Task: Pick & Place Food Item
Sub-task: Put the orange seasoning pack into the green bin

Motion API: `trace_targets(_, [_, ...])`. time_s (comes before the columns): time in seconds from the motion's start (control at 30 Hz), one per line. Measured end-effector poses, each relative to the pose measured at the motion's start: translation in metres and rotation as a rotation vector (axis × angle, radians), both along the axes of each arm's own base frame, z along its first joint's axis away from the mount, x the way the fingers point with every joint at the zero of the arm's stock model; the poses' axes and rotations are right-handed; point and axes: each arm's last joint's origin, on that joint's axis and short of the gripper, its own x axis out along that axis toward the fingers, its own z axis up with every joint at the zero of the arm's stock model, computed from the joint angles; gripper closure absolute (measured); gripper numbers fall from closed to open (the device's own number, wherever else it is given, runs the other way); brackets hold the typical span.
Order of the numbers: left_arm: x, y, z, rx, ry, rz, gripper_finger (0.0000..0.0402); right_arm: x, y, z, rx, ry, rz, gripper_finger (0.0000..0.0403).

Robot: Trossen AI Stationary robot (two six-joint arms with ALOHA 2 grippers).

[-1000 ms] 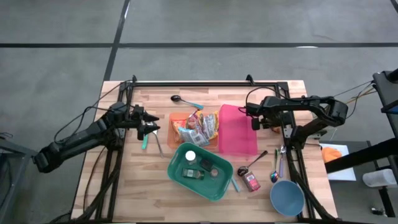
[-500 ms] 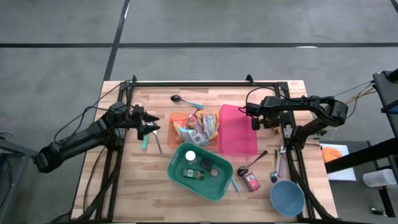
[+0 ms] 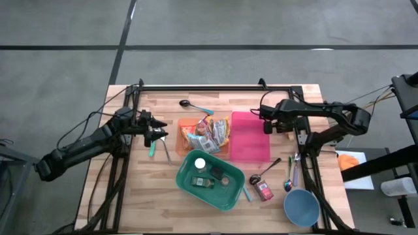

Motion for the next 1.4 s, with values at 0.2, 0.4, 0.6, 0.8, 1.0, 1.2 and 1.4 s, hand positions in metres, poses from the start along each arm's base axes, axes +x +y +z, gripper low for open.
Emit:
trace_targets(0.2, [0.000,0.000,0.000,0.000,0.000,0.000,0.0087,0.001,-0.001,0.015,-0.030,-0.055,0.000,0.0388])
trace_targets(0.4, [0.000,0.000,0.000,0.000,0.000,0.000,0.0087,0.004,-0.002,0.037,-0.081,-0.147,0.010,0.0388])
trace_targets(0.6, [0.000,0.000,0.000,0.000,0.000,0.001,0.0087,0.007,-0.004,0.067,-0.152,-0.263,0.076,0.0388])
trace_targets(0.8, [0.000,0.000,0.000,0.000,0.000,0.001,0.0087,0.009,-0.006,0.106,-0.280,-0.373,0.174,0.0388])
trace_targets(1.0, [0.000,0.000,0.000,0.000,0.000,0.001,0.0087,0.019,-0.010,0.145,-0.417,-0.624,0.392,0.0388])
trace_targets(1.2, [0.000,0.000,0.000,0.000,0.000,0.001,0.0087,0.036,-0.011,0.171,-0.497,-0.955,0.666,0.0388])
trace_targets(1.4, [0.000,0.000,0.000,0.000,0.000,0.001,0.0087,0.048,-0.008,0.169,-0.455,-1.203,0.964,0.0388])
